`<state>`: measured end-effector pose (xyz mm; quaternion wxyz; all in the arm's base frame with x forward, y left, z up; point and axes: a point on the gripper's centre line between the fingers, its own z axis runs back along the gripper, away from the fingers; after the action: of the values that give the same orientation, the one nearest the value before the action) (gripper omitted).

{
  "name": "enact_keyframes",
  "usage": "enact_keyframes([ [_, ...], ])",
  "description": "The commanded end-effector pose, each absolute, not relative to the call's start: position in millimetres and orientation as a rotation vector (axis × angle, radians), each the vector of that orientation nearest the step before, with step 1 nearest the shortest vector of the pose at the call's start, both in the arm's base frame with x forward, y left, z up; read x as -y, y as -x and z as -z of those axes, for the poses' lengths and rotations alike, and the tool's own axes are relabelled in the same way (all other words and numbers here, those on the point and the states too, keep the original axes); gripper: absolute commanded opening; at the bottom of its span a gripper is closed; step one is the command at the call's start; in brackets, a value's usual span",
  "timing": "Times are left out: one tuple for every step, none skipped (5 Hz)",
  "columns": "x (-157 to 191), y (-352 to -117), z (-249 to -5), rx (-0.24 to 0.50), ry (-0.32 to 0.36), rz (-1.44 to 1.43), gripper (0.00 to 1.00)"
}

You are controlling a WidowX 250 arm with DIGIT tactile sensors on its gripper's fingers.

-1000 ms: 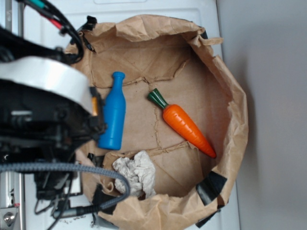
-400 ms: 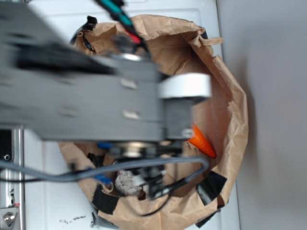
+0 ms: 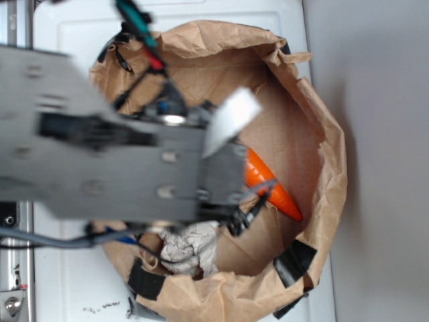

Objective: Grab the blue bottle.

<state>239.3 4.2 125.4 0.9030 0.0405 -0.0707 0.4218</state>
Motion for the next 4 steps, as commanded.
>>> enact_keyframes([
  [-38.8, -241.7, -117.1, 0.283, -0.058, -0.888, 1.00],
  [-42.2, -250.2, -108.6, 0.254, -0.067, -0.868, 1.00],
  [-47.2, -249.3, -95.3, 0.188, -0.116, -0.873, 1.00],
  [-46.9, -225.6, -82.8, 0.117, -0.136, -0.810, 1.00],
])
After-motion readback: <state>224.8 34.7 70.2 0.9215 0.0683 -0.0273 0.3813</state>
